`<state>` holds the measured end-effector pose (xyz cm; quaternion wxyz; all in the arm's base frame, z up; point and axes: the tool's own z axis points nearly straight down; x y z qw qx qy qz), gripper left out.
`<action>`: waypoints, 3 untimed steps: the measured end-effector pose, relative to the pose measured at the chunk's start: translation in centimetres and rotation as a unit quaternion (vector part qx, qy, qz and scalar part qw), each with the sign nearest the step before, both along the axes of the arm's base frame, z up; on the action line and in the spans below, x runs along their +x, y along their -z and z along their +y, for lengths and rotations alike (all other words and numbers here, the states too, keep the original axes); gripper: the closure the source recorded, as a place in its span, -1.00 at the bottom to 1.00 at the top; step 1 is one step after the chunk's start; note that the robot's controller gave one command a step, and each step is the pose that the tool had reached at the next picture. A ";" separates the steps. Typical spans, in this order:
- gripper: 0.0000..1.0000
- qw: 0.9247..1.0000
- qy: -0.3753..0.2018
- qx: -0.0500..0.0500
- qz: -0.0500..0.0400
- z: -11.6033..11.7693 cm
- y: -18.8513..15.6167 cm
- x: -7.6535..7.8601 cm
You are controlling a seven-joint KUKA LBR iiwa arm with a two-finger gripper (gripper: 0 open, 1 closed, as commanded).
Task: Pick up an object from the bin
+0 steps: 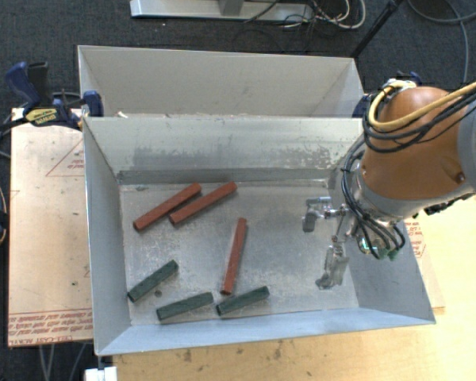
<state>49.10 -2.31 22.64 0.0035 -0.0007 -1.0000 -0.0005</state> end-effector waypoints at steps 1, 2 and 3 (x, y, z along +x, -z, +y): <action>-1.00 1.000 -0.001 0.000 -0.004 0.0 -0.3 0.2; -1.00 0.998 -0.066 0.000 -0.005 3.5 5.1 1.6; -1.00 0.985 -0.172 0.001 -0.005 8.1 6.7 2.7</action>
Offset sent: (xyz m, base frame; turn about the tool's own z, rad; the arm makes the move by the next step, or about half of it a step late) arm 0.0410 0.1000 -0.1564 -0.3835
